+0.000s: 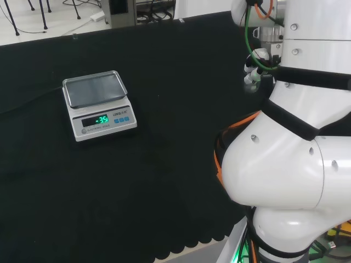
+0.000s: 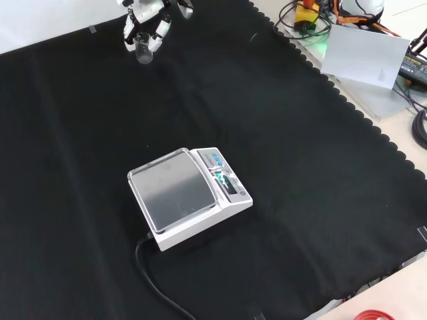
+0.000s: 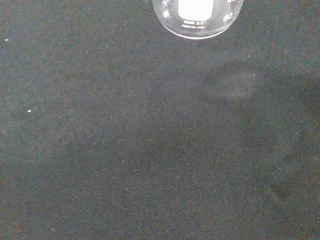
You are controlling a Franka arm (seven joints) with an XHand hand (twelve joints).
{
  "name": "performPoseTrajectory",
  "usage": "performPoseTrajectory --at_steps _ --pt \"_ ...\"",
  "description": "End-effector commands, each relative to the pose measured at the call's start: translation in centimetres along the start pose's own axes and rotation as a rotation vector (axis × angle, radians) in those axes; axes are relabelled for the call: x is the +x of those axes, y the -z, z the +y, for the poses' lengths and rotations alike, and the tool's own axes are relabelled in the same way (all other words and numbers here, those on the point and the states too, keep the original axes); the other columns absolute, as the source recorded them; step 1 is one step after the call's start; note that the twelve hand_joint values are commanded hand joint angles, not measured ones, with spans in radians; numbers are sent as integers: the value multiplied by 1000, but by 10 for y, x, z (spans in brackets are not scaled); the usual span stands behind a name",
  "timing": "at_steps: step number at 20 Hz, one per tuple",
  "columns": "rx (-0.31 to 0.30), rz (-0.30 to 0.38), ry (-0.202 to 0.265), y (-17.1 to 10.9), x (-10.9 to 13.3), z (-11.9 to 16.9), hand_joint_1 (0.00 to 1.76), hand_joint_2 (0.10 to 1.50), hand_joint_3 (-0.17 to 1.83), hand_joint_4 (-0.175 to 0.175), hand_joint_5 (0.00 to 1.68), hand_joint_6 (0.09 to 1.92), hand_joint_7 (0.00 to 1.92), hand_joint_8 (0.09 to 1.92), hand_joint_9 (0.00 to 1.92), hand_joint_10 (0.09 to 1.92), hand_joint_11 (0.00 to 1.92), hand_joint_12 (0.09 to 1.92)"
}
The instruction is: Pick up the beaker.
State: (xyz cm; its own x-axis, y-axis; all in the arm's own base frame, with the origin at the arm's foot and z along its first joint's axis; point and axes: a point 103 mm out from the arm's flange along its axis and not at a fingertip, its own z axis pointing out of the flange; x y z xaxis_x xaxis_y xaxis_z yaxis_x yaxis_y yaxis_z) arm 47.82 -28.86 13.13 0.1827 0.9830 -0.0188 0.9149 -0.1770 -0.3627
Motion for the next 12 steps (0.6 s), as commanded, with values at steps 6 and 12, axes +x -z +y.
performPoseTrajectory --at_steps 6,12 --pt "-43 -18 22 37 9 -13 1067 1351 -175 -56 648 978 642 742 879 728 716 1166" --pt "-43 -26 42 41 18 -7 1057 1335 -137 -77 671 1140 646 766 883 748 727 1169"
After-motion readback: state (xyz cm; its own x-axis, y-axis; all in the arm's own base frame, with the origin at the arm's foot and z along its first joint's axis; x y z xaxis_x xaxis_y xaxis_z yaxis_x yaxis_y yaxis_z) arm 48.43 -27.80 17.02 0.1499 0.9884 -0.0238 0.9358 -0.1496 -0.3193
